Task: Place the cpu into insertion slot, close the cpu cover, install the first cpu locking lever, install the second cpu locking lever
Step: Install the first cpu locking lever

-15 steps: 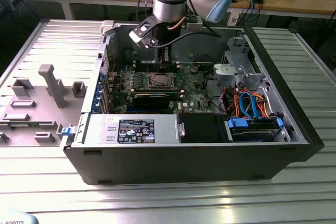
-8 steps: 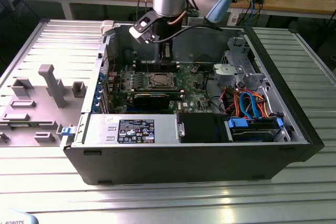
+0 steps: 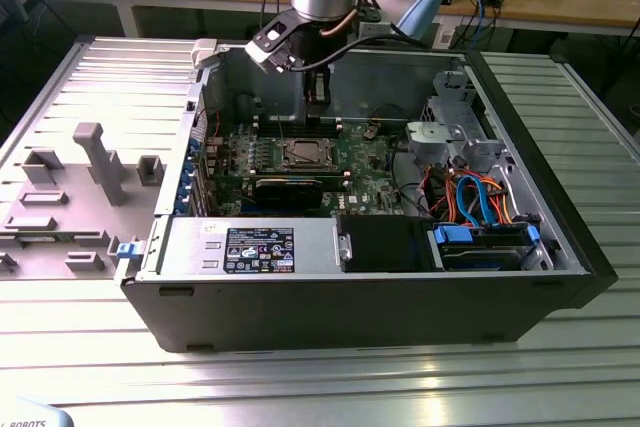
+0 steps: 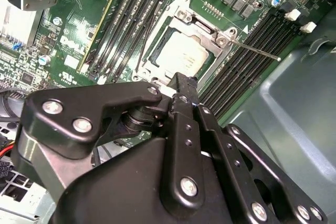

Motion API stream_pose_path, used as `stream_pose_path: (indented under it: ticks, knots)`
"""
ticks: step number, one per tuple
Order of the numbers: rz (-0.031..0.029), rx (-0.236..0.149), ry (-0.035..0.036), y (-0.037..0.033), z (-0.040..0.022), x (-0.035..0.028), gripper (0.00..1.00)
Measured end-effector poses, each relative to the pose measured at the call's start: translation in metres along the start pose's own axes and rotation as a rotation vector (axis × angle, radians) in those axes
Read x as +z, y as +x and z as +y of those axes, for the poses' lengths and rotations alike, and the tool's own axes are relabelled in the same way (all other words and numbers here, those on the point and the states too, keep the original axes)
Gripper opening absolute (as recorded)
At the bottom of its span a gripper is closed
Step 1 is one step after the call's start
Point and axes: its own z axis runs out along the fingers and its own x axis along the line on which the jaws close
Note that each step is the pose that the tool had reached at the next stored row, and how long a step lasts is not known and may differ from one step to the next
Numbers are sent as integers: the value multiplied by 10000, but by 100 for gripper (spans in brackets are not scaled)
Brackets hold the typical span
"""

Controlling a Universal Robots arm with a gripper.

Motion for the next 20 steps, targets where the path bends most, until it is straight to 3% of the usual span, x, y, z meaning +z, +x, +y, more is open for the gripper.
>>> stream_pose_path:
  ticks: [2,6,14,20]
  knots:
    - [-5,-120,-5,0,0,0,11]
    - [-72,-865,-32,0,0,1,11]
    - [-112,-1988,-79,0,0,1,11]
    - [-117,-2159,-87,1,0,1,11]
